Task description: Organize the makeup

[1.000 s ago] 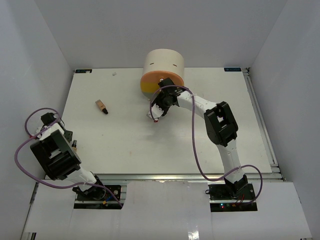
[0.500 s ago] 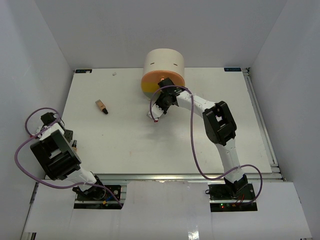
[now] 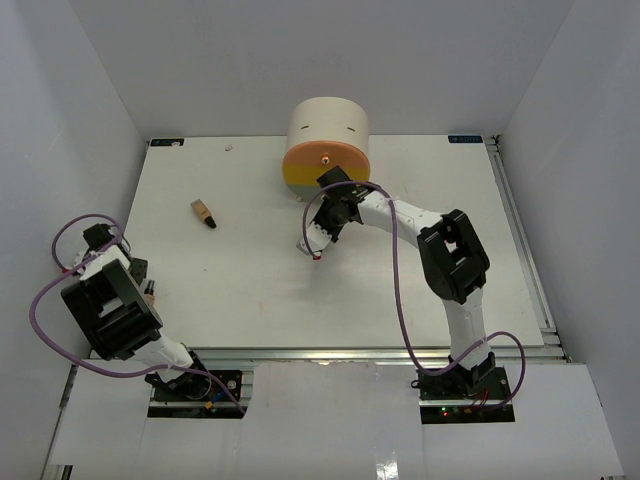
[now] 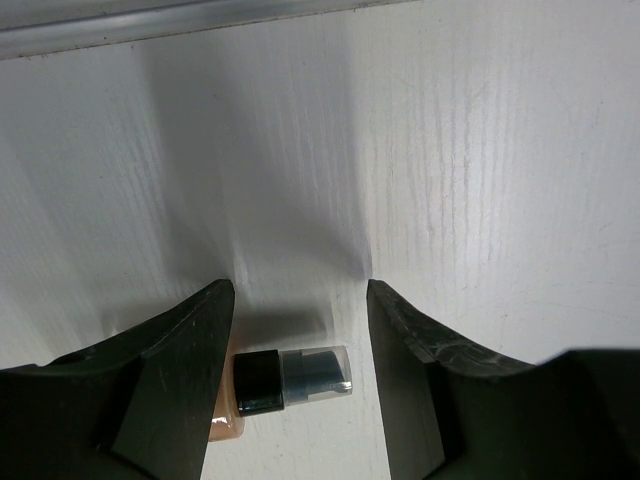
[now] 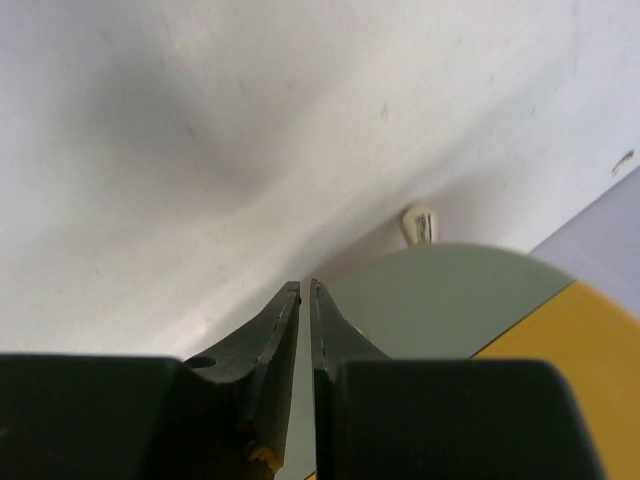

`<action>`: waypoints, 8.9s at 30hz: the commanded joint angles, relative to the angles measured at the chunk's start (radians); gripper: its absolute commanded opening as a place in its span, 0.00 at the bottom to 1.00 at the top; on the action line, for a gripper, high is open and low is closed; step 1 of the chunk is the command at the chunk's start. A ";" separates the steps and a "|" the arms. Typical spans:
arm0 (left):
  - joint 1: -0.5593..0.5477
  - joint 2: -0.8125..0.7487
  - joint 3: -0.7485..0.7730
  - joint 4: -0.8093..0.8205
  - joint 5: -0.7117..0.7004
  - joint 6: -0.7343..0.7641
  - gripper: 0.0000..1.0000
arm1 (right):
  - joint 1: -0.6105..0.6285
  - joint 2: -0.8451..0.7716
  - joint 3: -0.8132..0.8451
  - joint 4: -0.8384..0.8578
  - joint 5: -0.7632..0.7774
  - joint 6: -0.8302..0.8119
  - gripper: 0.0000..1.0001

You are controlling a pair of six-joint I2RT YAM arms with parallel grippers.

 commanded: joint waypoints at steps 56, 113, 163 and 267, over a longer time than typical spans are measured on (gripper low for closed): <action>-0.021 0.007 -0.035 -0.011 0.073 -0.015 0.67 | 0.001 -0.024 -0.014 0.012 0.109 -0.038 0.11; -0.031 -0.051 -0.039 0.021 0.101 0.002 0.68 | -0.061 -0.247 -0.523 1.114 0.377 2.187 0.71; -0.074 -0.081 -0.050 0.018 0.056 -0.007 0.68 | -0.076 -0.043 -0.421 1.147 0.406 2.256 0.31; -0.048 -0.162 -0.062 -0.134 0.046 0.045 0.76 | -0.054 -0.631 -0.617 0.496 -0.845 1.421 0.68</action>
